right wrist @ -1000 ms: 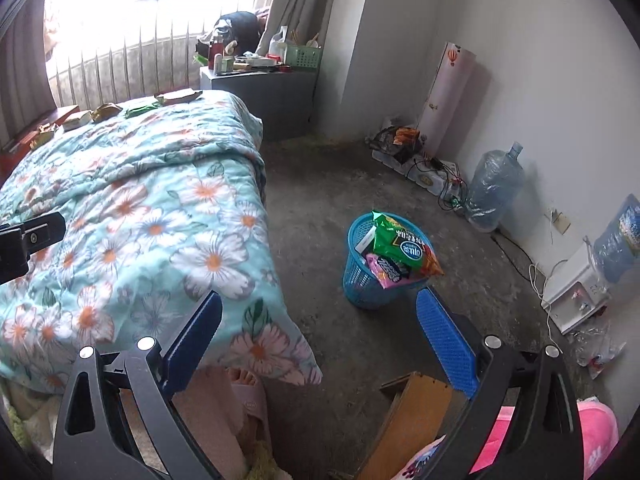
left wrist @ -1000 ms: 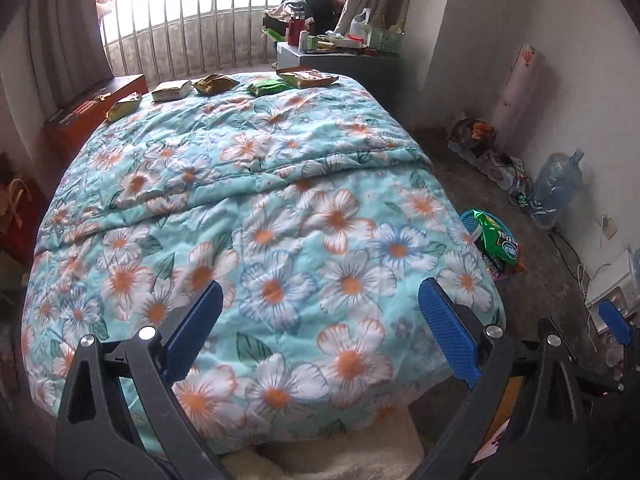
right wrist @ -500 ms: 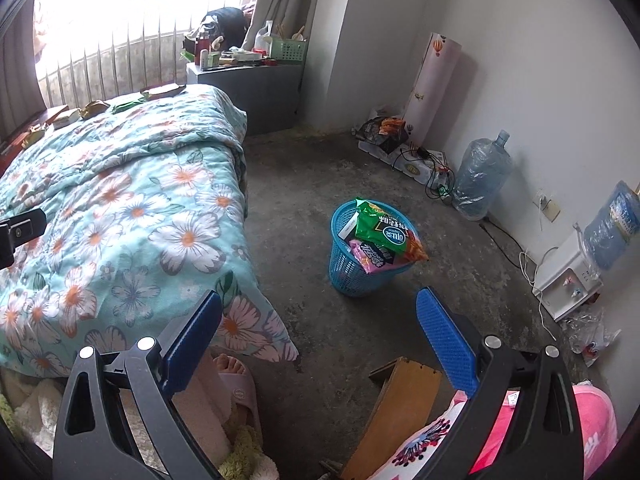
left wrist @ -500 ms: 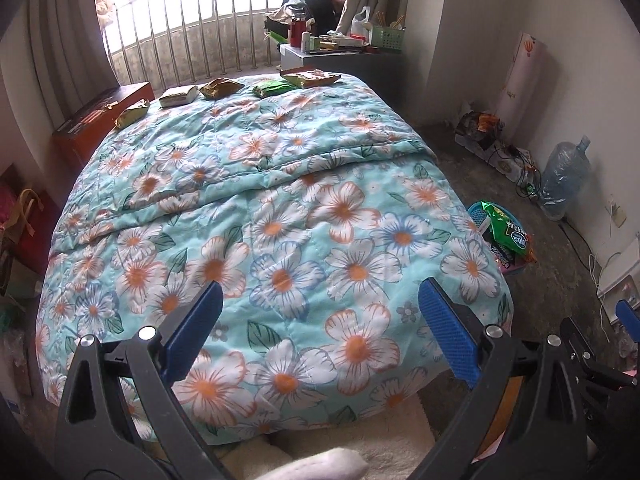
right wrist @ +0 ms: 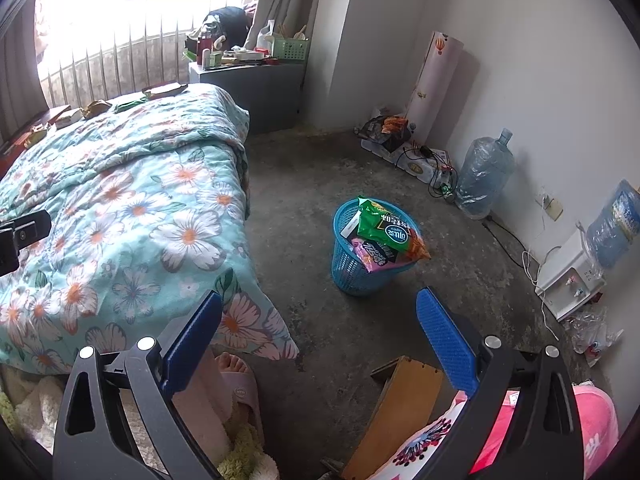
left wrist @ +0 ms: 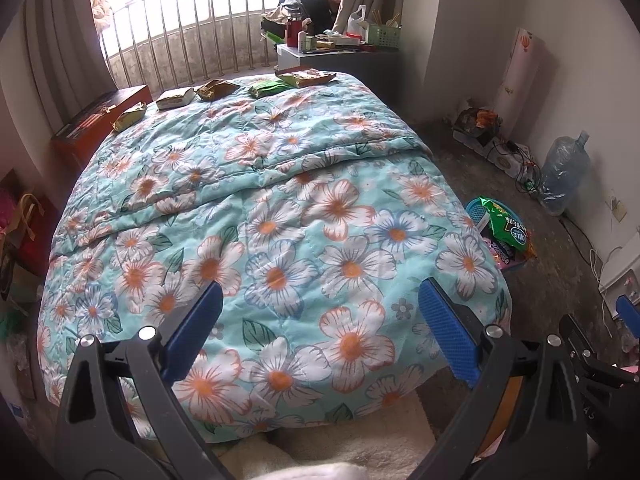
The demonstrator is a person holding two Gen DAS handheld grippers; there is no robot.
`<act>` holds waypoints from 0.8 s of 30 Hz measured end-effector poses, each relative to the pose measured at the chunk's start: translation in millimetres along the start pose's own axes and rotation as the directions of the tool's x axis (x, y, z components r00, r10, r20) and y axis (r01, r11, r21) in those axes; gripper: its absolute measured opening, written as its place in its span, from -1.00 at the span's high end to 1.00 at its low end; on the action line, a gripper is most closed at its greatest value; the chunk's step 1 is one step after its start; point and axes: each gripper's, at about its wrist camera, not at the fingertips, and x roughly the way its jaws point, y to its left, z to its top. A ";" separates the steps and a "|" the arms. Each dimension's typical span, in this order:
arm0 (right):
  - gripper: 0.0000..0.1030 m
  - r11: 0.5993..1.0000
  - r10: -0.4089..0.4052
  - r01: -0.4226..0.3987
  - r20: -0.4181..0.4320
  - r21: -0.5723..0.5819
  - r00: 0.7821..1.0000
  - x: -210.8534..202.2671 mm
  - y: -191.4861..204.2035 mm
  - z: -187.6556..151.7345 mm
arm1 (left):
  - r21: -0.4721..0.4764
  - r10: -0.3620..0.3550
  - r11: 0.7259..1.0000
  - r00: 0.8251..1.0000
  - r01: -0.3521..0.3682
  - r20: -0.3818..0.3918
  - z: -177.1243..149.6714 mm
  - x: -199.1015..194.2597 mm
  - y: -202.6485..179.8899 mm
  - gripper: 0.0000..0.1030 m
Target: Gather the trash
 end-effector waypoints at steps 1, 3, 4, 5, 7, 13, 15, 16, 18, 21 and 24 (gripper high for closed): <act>-0.84 1.000 0.002 -0.002 -0.001 -0.001 1.000 0.2 0.3 0.1 | 0.000 0.001 1.000 1.000 -0.001 -0.001 0.0 0.2 0.0 -0.83; -0.84 1.000 0.005 -0.005 -0.002 -0.003 1.000 0.0 0.6 0.4 | 0.000 0.001 1.000 1.000 -0.001 -0.009 -0.2 1.3 -0.1 -0.83; -0.84 1.000 0.005 -0.005 -0.001 -0.004 1.000 -0.2 0.6 0.8 | -0.002 0.002 1.000 1.000 -0.002 -0.012 -0.5 1.8 0.0 -0.83; -0.84 1.000 0.004 -0.004 0.000 -0.004 1.000 -0.4 0.7 1.3 | -0.003 0.002 1.000 1.000 -0.002 -0.014 -0.6 2.3 0.8 -0.83; -0.84 1.000 0.002 -0.002 0.001 -0.004 1.000 -1.2 0.6 2.0 | -0.004 0.001 1.000 1.000 -0.001 -0.014 -0.6 2.3 1.5 -0.83; -0.84 1.000 -0.001 0.001 0.003 0.003 1.000 -1.9 -1.5 3.8 | -0.004 0.002 1.000 1.000 -0.002 -0.015 -0.5 2.1 1.7 -0.83; -0.84 1.000 -0.002 0.002 0.002 0.004 1.000 -1.7 -1.5 4.0 | -0.004 0.001 1.000 1.000 -0.001 -0.014 -0.4 2.0 2.0 -0.83; -0.84 1.000 -0.003 0.003 0.001 0.003 1.000 -1.9 -1.4 3.9 | -0.004 0.001 1.000 1.000 -0.001 -0.013 -0.4 1.9 2.1 -0.83; -0.84 1.000 -0.003 0.003 0.001 0.003 1.000 -2.2 -1.7 3.9 | -0.003 0.000 1.000 1.000 0.000 -0.014 -0.5 2.0 2.2 -0.83; -0.84 1.000 -0.003 0.003 0.002 0.002 1.000 -2.2 -1.7 3.9 | -0.005 0.001 1.000 1.000 -0.001 -0.014 -0.1 1.9 2.6 -0.83; -0.84 1.000 -0.003 0.003 0.003 0.003 1.000 -2.4 -1.6 3.8 | -0.004 0.001 1.000 1.000 -0.001 -0.013 -0.2 1.7 2.3 -0.83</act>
